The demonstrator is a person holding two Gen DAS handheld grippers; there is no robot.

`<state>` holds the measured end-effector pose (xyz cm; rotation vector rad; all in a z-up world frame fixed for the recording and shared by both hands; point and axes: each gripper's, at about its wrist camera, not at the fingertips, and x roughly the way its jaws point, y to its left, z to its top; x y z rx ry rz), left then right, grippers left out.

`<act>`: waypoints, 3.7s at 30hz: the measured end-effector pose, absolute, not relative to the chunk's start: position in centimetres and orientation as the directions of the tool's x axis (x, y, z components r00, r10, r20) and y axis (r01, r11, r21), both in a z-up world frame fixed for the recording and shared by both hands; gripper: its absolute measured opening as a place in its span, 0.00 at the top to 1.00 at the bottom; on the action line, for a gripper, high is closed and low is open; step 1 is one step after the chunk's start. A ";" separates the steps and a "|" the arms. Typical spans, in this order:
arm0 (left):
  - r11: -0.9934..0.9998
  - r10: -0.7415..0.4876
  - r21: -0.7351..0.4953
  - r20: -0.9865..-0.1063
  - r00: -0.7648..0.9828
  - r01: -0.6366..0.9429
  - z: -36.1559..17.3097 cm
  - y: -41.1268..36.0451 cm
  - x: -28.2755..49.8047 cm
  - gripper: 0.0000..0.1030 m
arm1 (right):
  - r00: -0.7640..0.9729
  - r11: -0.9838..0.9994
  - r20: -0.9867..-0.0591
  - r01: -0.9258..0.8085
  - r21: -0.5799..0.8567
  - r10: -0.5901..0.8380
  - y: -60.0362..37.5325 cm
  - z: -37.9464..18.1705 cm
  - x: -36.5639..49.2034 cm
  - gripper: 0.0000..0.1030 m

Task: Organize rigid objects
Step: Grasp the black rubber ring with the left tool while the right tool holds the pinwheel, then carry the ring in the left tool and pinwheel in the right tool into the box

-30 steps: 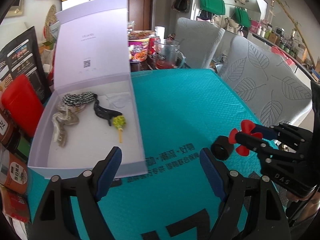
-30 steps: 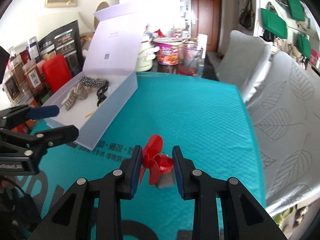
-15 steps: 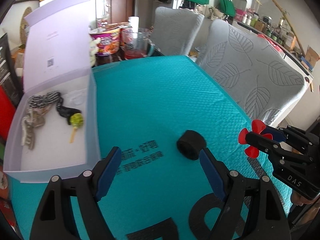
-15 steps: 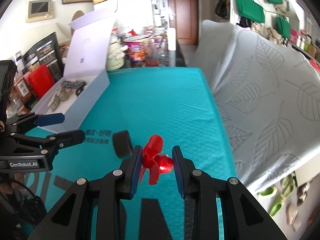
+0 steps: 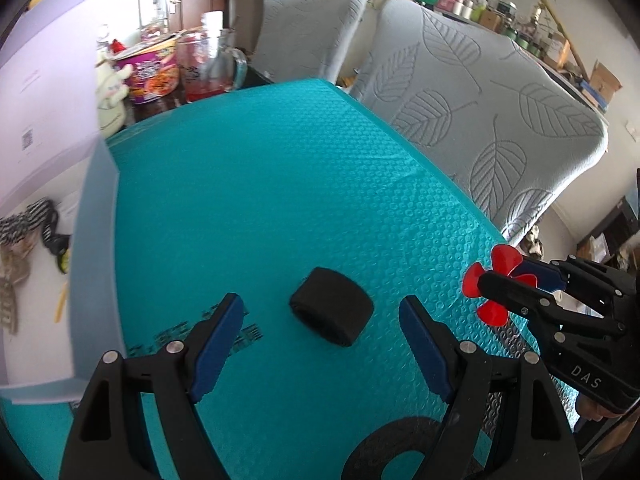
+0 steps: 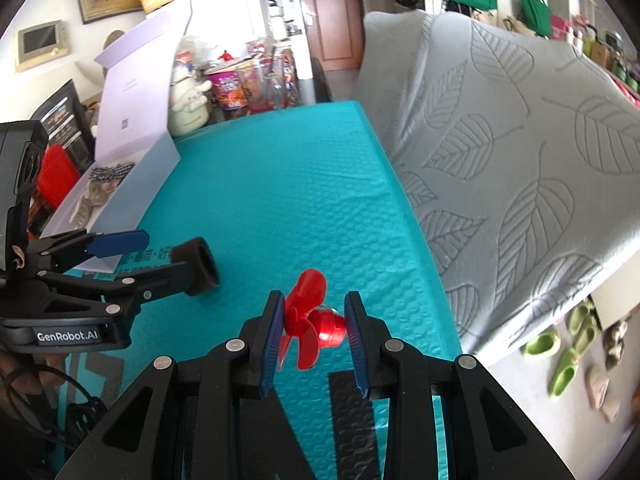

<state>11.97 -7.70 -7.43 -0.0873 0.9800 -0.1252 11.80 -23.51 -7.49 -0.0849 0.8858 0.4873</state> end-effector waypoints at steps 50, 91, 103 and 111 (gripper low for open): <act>0.998 -0.061 -0.043 -0.721 0.691 0.043 -2.9 -4.9 1.4 0.61 | 0.522 0.822 -0.701 -0.545 0.165 0.486 -18.7 -5.0 4.5 0.71; 0.960 0.139 -0.088 -0.674 0.726 -0.266 -2.4 8.7 -10.7 0.61 | 0.349 0.606 -0.706 -0.782 0.142 0.617 -3.1 -5.3 -4.2 0.71; 0.959 0.132 -0.105 -0.655 0.744 -0.263 -1.6 12.1 -9.8 0.61 | 0.350 0.605 -0.720 -0.787 0.121 0.599 0.2 -4.9 -4.0 0.71; 0.964 0.125 -0.104 -0.633 0.764 -0.244 -0.5 13.4 -7.9 0.61 | 0.380 0.616 -0.714 -0.782 0.091 0.588 1.8 -3.0 -2.1 0.71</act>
